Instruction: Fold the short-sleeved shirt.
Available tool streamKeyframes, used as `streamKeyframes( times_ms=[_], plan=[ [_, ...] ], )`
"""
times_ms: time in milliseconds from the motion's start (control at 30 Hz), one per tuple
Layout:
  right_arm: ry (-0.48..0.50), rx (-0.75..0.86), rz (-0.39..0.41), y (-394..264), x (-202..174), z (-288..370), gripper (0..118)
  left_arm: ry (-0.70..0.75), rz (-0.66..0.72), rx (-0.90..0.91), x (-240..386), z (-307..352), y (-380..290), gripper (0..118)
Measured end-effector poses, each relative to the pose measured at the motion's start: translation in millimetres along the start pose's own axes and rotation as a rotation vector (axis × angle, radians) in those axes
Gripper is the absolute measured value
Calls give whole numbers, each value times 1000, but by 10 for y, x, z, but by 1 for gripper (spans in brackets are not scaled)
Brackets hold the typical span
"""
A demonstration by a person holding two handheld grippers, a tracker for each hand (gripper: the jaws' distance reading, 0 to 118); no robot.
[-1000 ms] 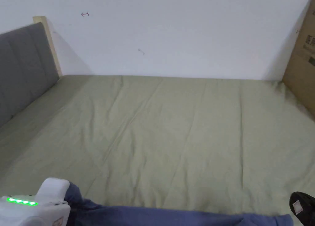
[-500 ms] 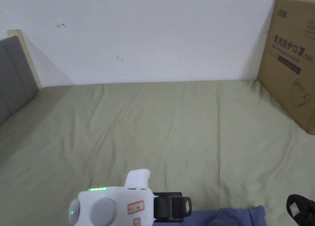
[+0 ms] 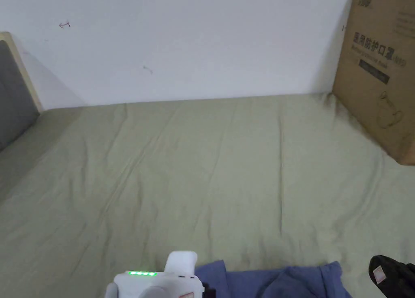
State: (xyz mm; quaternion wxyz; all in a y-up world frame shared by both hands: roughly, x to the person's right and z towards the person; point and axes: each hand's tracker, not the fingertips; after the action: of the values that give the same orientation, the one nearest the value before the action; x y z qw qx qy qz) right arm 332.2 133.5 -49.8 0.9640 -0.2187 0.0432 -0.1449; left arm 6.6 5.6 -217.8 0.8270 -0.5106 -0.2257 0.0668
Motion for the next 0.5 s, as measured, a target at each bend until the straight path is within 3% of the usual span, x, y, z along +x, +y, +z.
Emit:
streamKeyframes(
  times_ms=[67, 167, 300, 333, 433, 500],
  plan=[
    [-12, -20, -13, -7, 29, -25, 1, 32, -21, -93, 121, -296, -108, 0],
    [-20, -34, -36, -16, 72, -30, 1, 32, -49, -12, 294, -138, -132, 1],
    [-25, -50, -35, -26, 70, -61, 1, -488, 80, -118, 278, 94, -189, 1],
    [-23, -54, -34, -23, 60, -73, 1, -531, 104, -109, 292, 175, -237, 1],
    [-9, -50, -41, 8, 10, -69, 1, -440, 41, 30, 180, 564, -225, 1],
    [-1, -43, -35, 34, -35, -56, 1, -417, 90, 108, -80, 843, -175, 1]
  ],
)
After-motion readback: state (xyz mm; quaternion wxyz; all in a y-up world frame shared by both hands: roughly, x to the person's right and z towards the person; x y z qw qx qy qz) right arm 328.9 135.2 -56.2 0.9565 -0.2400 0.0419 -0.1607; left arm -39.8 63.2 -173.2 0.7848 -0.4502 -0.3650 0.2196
